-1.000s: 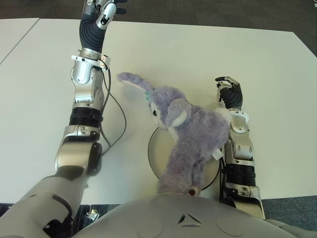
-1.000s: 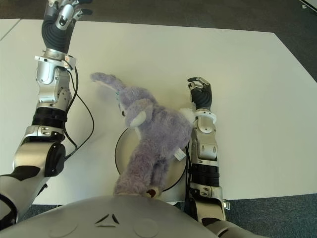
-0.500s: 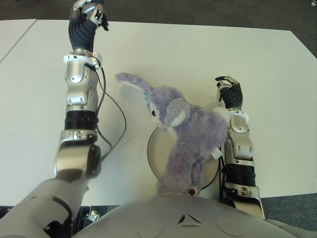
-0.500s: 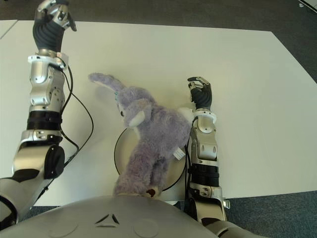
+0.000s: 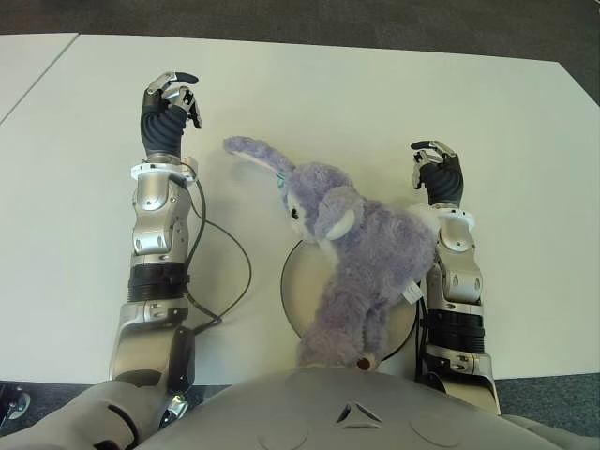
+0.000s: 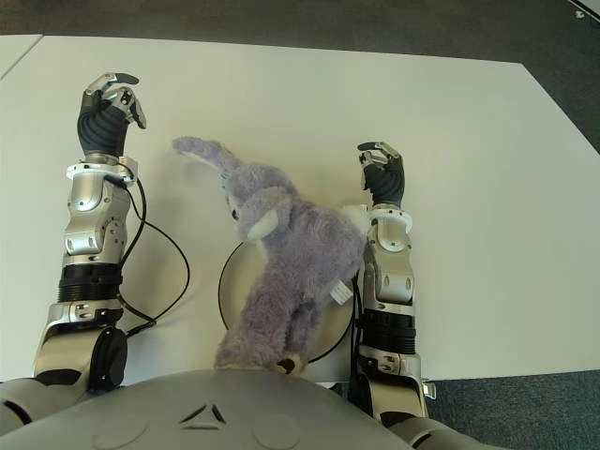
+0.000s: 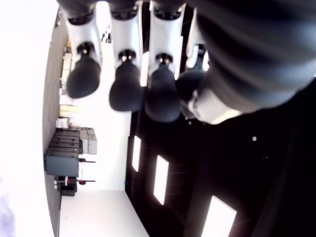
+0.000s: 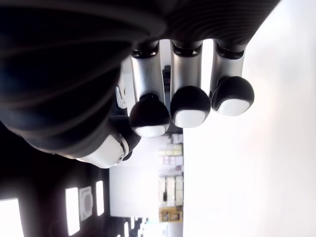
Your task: Put the doll into the plate.
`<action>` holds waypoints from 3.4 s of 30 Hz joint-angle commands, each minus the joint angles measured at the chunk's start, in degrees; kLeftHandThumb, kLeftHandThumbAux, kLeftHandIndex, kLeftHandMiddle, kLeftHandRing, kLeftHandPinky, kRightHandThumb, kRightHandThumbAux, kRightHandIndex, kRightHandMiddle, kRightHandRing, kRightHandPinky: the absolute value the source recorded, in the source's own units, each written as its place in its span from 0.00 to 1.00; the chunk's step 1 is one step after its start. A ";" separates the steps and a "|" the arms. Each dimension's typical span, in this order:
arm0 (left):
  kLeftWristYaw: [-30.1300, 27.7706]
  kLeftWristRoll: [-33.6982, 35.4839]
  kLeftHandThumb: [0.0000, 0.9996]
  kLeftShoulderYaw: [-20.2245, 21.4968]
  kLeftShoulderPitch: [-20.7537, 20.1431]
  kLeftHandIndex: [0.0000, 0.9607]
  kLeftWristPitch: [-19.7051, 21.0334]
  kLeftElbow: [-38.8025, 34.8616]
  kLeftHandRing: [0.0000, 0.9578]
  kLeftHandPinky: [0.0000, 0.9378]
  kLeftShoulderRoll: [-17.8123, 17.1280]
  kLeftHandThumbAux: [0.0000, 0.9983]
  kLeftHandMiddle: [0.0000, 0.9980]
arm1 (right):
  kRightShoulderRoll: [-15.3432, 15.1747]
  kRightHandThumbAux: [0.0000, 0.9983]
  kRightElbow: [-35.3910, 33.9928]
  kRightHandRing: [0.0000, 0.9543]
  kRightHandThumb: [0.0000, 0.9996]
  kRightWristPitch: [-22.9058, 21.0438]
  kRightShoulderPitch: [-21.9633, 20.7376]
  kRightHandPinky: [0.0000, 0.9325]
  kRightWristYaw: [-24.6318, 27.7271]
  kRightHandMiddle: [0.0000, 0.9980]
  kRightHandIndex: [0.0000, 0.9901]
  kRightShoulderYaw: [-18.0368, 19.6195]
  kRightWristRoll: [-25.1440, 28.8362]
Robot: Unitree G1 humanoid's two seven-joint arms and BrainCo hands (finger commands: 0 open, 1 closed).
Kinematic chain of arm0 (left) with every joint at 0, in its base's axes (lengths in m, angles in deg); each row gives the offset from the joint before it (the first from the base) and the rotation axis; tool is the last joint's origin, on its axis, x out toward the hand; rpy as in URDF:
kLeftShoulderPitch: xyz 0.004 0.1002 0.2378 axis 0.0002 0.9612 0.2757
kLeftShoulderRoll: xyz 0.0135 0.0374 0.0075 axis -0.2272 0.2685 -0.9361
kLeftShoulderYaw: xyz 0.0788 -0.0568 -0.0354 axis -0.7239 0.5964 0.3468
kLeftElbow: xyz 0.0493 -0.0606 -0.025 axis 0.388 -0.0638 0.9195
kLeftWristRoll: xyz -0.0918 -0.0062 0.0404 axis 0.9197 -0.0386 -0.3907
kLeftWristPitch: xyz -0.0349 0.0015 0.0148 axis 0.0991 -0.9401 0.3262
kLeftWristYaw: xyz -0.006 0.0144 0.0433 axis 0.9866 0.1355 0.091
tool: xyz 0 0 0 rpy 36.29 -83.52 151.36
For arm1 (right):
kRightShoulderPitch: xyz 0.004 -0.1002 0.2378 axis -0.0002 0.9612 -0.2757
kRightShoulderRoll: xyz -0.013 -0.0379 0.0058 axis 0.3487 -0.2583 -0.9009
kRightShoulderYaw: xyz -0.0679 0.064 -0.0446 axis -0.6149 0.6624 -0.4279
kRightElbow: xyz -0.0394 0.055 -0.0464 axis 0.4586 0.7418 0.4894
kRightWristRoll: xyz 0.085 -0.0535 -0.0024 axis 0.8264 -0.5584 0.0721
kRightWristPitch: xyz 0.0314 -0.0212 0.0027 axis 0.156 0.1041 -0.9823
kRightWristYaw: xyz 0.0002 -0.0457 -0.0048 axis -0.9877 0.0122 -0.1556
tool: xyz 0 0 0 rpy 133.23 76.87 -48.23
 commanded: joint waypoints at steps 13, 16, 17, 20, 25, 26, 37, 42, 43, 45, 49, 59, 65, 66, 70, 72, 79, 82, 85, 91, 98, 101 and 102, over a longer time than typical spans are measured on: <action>0.63 -2.08 0.71 0.46 2.32 0.46 4.46 -0.48 0.89 0.88 0.19 0.71 0.85 | 0.18 0.72 -1.18 0.92 0.71 -1.51 1.66 0.95 0.04 0.90 0.44 0.22 0.35; 0.40 -1.74 0.71 0.72 2.59 0.46 3.90 0.15 0.90 0.89 0.37 0.71 0.87 | 0.23 0.72 -1.49 0.92 0.71 -1.90 1.76 0.95 0.18 0.90 0.44 0.37 0.70; 0.37 -1.65 0.71 0.76 2.76 0.46 3.81 0.20 0.90 0.90 0.46 0.71 0.87 | 0.23 0.72 -1.62 0.92 0.71 -1.98 1.85 0.94 0.23 0.90 0.44 0.41 0.79; 0.16 -1.31 0.71 0.84 3.15 0.46 3.87 0.20 0.91 0.90 0.68 0.71 0.88 | 0.23 0.72 -1.89 0.92 0.71 -2.16 1.98 0.94 0.29 0.89 0.44 0.48 0.95; -0.70 -0.40 0.71 0.82 3.97 0.46 3.92 0.23 0.92 0.90 1.11 0.71 0.89 | 0.21 0.72 -2.24 0.92 0.71 -2.19 2.20 0.94 0.59 0.89 0.44 0.62 1.33; -0.88 -0.26 0.70 0.73 4.20 0.46 3.87 0.24 0.92 0.90 1.21 0.71 0.89 | 0.22 0.72 -2.32 0.92 0.71 -2.09 2.30 0.94 0.75 0.89 0.44 0.70 1.53; -1.98 -0.76 0.71 -1.25 6.11 0.46 1.12 2.77 0.92 0.90 3.86 0.71 0.89 | 0.06 0.72 -2.56 0.92 0.72 -1.71 2.75 0.94 1.39 0.89 0.44 1.14 2.20; -2.44 -0.43 0.71 -3.56 7.71 0.46 -2.38 6.34 0.92 0.92 8.70 0.71 0.89 | 0.29 0.72 -2.86 0.92 0.72 -1.21 2.95 0.95 1.32 0.89 0.44 1.38 2.27; -2.90 0.15 0.71 -3.68 7.87 0.46 -2.51 6.76 0.92 0.92 9.09 0.71 0.89 | 0.29 0.72 -2.73 0.92 0.72 -0.87 2.99 0.95 1.35 0.89 0.44 1.44 2.26; -4.05 1.34 0.71 -3.73 8.09 0.46 -2.33 7.33 0.92 0.93 9.35 0.71 0.89 | 0.31 0.72 -2.49 0.92 0.72 -0.27 3.01 0.95 1.31 0.89 0.44 1.51 2.19; -5.42 2.10 0.71 -3.89 8.45 0.46 -2.52 8.11 0.93 0.93 9.51 0.71 0.89 | 0.29 0.72 -2.29 0.92 0.72 0.37 3.11 0.95 1.30 0.89 0.44 1.70 2.22; -6.25 1.33 0.71 -4.40 8.67 0.46 -3.54 8.60 0.92 0.92 8.71 0.71 0.89 | 0.13 0.72 -2.26 0.93 0.72 1.01 3.52 0.95 1.75 0.89 0.44 1.98 2.67; -5.93 1.49 0.71 -4.18 8.65 0.46 -3.81 8.60 0.92 0.91 8.71 0.71 0.88 | -0.05 0.72 -2.02 0.93 0.72 1.55 3.65 0.95 2.05 0.90 0.44 1.92 2.60; -5.73 1.48 0.71 -4.14 8.70 0.46 -3.80 8.48 0.92 0.91 8.77 0.71 0.88 | -0.11 0.72 -1.97 0.93 0.72 1.61 3.68 0.95 2.09 0.90 0.44 1.88 2.54; -4.95 1.29 0.71 -4.03 8.96 0.46 -4.06 8.18 0.92 0.91 9.20 0.70 0.88 | 0.39 0.72 -1.51 0.93 0.72 2.08 3.49 0.95 1.10 0.90 0.44 1.91 2.04; -4.55 1.19 0.71 -3.99 9.10 0.46 -4.34 8.10 0.92 0.91 9.54 0.70 0.88 | 1.37 0.72 -0.96 0.93 0.72 3.20 3.21 0.95 -0.39 0.90 0.44 2.13 1.69; -3.99 1.72 0.71 -3.49 9.23 0.46 -5.16 8.79 0.92 0.91 10.52 0.71 0.88 | 3.83 0.72 3.32 0.92 0.71 10.05 2.18 0.95 -2.63 0.89 0.44 2.81 2.65; -4.01 2.06 0.71 -3.24 9.09 0.46 -5.60 9.33 0.92 0.91 10.77 0.71 0.88 | 3.46 0.72 6.32 0.92 0.71 12.29 1.57 0.95 -1.99 0.89 0.45 3.10 3.25; -4.03 2.24 0.71 -3.04 8.91 0.46 -6.18 9.93 0.92 0.91 10.95 0.71 0.88 | 2.86 0.72 8.67 0.92 0.71 13.34 1.08 0.95 -1.08 0.88 0.45 3.34 4.05; -3.93 2.16 0.71 -2.63 8.52 0.46 -7.32 11.17 0.92 0.91 11.13 0.71 0.88 | 1.94 0.72 11.66 0.92 0.71 14.64 0.64 0.95 1.53 0.88 0.45 2.94 4.97; -3.87 2.09 0.71 -2.36 8.32 0.46 -8.32 12.16 0.92 0.91 11.25 0.71 0.88 | 0.80 0.71 16.16 0.92 0.71 17.58 0.04 0.95 4.45 0.88 0.45 2.64 4.81; -3.67 2.01 0.71 -2.18 8.18 0.46 -8.68 12.60 0.92 0.91 11.28 0.71 0.88 | 0.59 0.71 17.53 0.92 0.71 18.03 -0.31 0.94 5.00 0.88 0.45 2.84 4.94; -3.57 1.96 0.71 -2.10 8.13 0.46 -8.80 12.77 0.92 0.91 11.29 0.71 0.88 | 0.53 0.71 18.02 0.92 0.71 18.08 -0.45 0.94 5.16 0.88 0.45 2.92 5.03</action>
